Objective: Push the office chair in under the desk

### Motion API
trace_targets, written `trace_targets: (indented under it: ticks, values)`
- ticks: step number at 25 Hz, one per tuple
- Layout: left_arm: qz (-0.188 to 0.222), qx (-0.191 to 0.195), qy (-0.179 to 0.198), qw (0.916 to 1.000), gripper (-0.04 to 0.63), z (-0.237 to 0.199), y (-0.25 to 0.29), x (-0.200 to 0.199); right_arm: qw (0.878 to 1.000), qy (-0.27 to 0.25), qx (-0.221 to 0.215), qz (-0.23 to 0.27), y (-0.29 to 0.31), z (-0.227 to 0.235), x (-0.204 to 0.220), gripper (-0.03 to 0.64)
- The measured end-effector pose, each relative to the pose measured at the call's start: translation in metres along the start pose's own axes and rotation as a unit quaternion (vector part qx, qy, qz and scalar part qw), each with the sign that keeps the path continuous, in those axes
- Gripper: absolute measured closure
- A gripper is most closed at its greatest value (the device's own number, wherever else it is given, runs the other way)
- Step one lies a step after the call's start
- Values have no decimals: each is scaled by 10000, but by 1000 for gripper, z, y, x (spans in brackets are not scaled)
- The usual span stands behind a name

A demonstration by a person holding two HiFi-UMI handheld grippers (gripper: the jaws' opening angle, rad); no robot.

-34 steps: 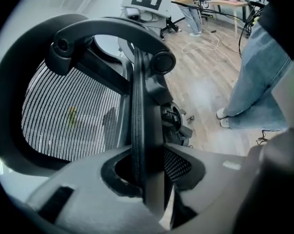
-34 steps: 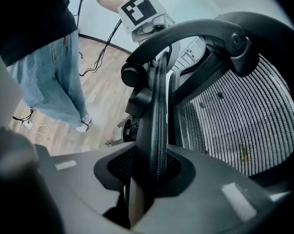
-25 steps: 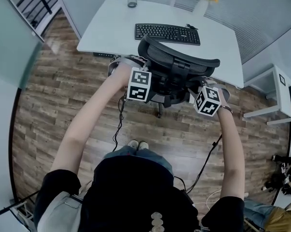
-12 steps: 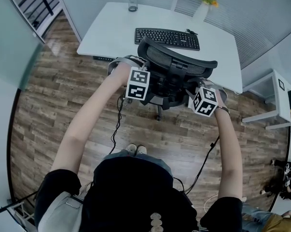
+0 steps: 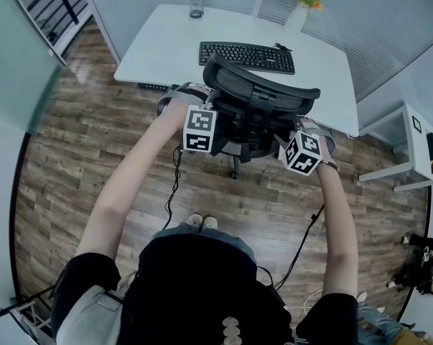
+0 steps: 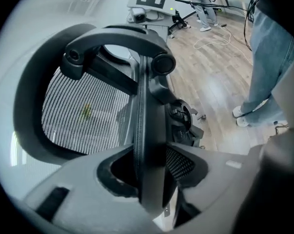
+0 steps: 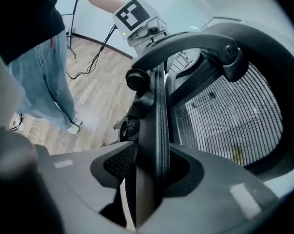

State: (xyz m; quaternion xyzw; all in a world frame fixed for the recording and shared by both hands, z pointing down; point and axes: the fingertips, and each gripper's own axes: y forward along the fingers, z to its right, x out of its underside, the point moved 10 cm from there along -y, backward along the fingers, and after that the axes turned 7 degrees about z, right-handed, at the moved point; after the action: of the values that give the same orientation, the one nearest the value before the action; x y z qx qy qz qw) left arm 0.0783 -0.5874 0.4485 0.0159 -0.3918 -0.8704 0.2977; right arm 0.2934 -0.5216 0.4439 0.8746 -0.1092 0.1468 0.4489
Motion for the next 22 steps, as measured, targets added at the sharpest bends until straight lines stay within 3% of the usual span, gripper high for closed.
trace_targets:
  ticks: [4, 7, 10, 11, 13, 14, 16, 20, 22]
  values:
    - [120, -331, -234, 9991, 414, 2, -17, 4, 9979, 317, 425, 375, -25, 0, -2, 449]
    - [267, -655, -477, 9964, 430, 5, -37, 9, 9871, 893, 960, 921, -54, 0, -5, 454]
    - [561, -1304, -868, 9861, 532, 8, -59, 10, 9606, 1733, 1491, 1582, -77, -5, -5, 480]
    - [700, -1549, -1066, 9797, 572, 8, -67, 10, 9487, 2007, 1668, 1787, -83, -7, -5, 491]
    - [1050, -1993, -1576, 9615, 586, 8, -81, 10, 9181, 2569, 2056, 2210, -93, -13, -6, 507]
    - [1261, -2210, -1894, 9484, 586, 7, -88, 9, 8998, 2846, 2261, 2413, -98, -16, -6, 511]
    - [1737, -2631, -2618, 9122, 586, 7, -99, 8, 8620, 3327, 2657, 2750, -103, -22, -5, 526]
    - [2650, -3208, -4065, 8134, 588, 9, -113, 9, 7890, 4031, 3371, 3185, -109, -37, -5, 558]
    - [2944, -3289, -4579, 7716, 588, 12, -117, 10, 7560, 4306, 3680, 3281, -112, -47, -3, 581]
